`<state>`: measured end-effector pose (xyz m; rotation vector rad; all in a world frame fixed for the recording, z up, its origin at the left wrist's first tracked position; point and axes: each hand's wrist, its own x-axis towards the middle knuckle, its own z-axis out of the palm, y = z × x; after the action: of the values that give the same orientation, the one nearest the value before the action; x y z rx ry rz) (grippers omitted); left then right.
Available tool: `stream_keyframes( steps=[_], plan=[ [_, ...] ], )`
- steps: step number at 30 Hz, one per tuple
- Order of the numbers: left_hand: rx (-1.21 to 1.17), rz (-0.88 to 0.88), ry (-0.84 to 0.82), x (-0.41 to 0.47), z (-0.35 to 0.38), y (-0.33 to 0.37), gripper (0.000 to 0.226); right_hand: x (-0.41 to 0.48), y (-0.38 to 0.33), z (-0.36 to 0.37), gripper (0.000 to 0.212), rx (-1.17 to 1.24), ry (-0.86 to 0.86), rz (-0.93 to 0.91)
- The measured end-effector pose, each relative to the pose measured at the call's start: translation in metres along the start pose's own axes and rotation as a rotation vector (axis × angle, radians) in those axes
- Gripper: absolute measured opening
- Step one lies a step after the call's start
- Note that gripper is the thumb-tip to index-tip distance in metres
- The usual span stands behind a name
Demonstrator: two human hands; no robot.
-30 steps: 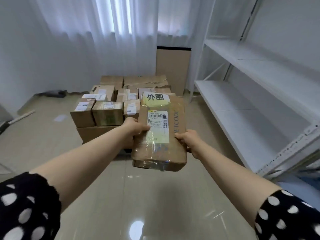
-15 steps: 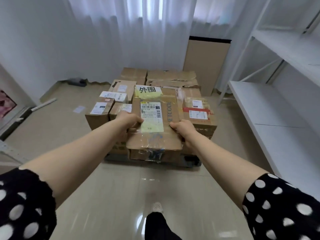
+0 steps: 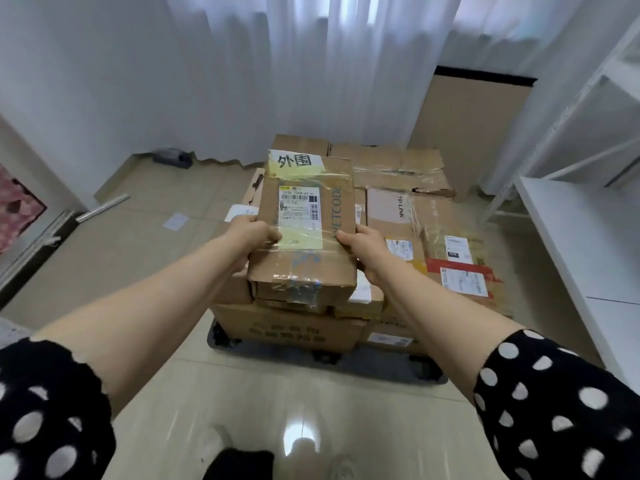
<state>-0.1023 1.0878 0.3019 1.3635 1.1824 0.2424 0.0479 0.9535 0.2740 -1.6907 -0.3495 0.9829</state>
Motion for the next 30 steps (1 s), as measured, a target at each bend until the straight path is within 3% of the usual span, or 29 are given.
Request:
stream_keyframes(
  steps=[4, 13, 20, 25, 30],
  plan=[
    [-0.036, 0.032, -0.112, 0.058, -0.04, 0.025, 0.05, 0.044, -0.021, 0.045, 0.033, 0.04, 0.06, -0.015],
    [-0.001, 0.108, -0.251, 0.173, -0.135, 0.075, 0.048, 0.129, -0.065, 0.151, 0.036, 0.176, 0.217, 0.018],
    [0.044, 0.103, -0.234, 0.256, -0.148, 0.093, 0.037, 0.205, -0.094, 0.169, 0.031, 0.21, 0.173, 0.014],
    [0.057, 0.066, -0.199, 0.305, -0.151, 0.104, 0.03, 0.254, -0.104, 0.179, 0.042, 0.201, 0.134, 0.032],
    [0.078, -0.049, -0.331, 0.353, -0.153, 0.104, 0.046, 0.296, -0.108, 0.183, 0.054, 0.19, 0.124, 0.131]
  ],
)
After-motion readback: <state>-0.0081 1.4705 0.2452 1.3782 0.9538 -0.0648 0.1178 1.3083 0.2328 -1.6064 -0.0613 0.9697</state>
